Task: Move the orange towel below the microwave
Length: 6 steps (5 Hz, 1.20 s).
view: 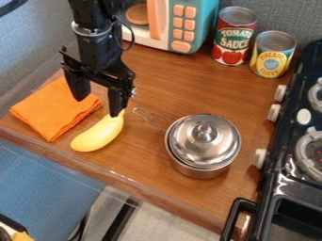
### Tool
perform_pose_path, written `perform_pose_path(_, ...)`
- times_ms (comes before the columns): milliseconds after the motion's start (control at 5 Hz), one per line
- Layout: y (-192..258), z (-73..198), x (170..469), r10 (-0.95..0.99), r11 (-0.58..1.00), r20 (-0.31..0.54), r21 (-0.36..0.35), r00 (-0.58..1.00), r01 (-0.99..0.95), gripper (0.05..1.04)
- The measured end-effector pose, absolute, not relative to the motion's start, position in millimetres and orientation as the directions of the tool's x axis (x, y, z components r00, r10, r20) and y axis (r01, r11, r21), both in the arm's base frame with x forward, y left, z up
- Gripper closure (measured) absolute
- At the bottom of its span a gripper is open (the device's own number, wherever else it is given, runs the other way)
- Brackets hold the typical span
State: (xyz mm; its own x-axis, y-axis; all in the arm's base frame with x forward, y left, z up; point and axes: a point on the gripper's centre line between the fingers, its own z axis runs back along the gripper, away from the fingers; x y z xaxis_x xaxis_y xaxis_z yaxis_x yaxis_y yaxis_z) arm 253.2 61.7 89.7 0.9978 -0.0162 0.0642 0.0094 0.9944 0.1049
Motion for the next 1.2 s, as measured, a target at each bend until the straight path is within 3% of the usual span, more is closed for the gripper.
perform_pose_path(600,99.3,75.2,251.8,0.022,0.999,0.052,0.032,0.998,-0.023,0.083)
perform_pose_path(1200,181.2,44.0,265.2,-0.129,0.991,0.152,0.041,0.980,0.124,0.083)
